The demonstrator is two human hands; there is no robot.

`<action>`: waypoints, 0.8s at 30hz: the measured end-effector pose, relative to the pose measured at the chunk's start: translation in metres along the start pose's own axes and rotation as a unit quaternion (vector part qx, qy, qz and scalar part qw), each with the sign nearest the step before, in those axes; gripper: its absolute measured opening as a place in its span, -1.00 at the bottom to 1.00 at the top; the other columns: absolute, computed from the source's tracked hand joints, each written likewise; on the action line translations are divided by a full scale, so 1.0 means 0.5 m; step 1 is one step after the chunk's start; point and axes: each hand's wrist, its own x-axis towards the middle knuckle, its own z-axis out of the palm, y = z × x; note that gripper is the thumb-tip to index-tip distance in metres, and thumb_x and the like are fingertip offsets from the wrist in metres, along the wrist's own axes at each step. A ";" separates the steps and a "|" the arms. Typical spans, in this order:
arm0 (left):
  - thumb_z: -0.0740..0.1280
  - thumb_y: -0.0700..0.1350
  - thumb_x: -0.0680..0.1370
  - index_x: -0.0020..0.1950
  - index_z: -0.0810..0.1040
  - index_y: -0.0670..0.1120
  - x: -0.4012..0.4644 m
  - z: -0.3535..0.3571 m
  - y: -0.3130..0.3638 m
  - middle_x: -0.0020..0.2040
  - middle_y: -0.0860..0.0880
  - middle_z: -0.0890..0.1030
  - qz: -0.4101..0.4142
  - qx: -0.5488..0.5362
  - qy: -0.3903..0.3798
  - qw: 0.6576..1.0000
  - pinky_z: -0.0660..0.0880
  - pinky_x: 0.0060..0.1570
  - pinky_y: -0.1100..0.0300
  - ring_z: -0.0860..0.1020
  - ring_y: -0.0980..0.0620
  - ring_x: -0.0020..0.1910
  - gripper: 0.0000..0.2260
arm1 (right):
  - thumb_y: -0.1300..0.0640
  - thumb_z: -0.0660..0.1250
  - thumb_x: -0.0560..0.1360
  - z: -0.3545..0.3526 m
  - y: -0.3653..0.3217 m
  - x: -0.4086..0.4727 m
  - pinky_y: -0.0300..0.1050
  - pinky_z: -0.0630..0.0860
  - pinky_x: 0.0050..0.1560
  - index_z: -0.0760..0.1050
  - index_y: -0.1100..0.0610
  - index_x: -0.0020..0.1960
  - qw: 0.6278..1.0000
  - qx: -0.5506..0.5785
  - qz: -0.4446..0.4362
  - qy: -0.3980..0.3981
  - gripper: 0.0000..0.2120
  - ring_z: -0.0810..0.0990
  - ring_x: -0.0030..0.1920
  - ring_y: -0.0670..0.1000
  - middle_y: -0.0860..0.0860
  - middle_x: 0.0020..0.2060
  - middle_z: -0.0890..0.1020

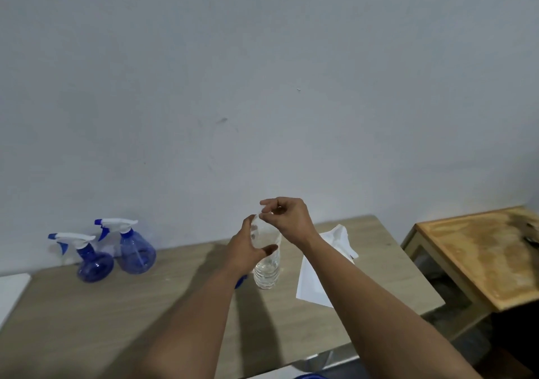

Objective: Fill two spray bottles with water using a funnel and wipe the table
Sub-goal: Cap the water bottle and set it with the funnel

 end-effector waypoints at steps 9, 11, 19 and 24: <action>0.57 0.14 0.38 0.52 0.15 0.21 0.004 0.015 0.003 0.42 0.14 0.45 0.004 0.003 -0.018 1.000 0.36 0.23 0.20 0.42 0.12 0.41 -0.15 | -0.02 0.66 0.38 -0.013 -0.014 0.007 -0.32 0.44 -0.14 0.67 0.10 0.03 0.991 -0.130 0.004 0.006 -0.68 0.57 -0.19 -0.13 -0.11 -0.17 0.60; 0.57 0.14 0.39 0.56 0.12 0.18 0.006 0.015 0.002 0.45 0.14 0.43 0.005 0.006 -0.019 1.000 0.36 0.25 0.20 0.41 0.12 0.43 -0.12 | -0.06 0.65 0.38 -0.008 -0.007 0.004 -0.31 0.44 -0.17 0.62 0.08 -0.01 0.990 -0.136 -0.009 0.028 -0.67 0.55 -0.21 -0.11 -0.07 -0.17 0.61; 0.59 0.13 0.37 0.55 0.15 0.19 0.004 0.010 -0.003 0.41 0.12 0.46 -0.002 -0.011 -0.009 1.000 0.39 0.22 0.20 0.45 0.11 0.39 -0.12 | 0.03 0.54 0.52 0.002 0.009 -0.004 -0.21 0.54 0.12 0.65 0.04 0.17 0.993 -0.108 -0.035 -0.011 -0.75 0.61 0.05 -0.05 -0.03 0.08 0.63; 0.58 0.12 0.39 0.53 0.14 0.21 0.002 0.011 -0.001 0.44 0.12 0.45 -0.006 -0.013 -0.012 1.000 0.39 0.25 0.19 0.43 0.14 0.41 -0.14 | -0.05 0.61 0.41 0.002 0.008 0.001 -0.21 0.56 -0.03 0.59 0.05 0.04 0.994 -0.104 -0.020 0.011 -0.68 0.59 -0.10 -0.06 -0.02 -0.06 0.64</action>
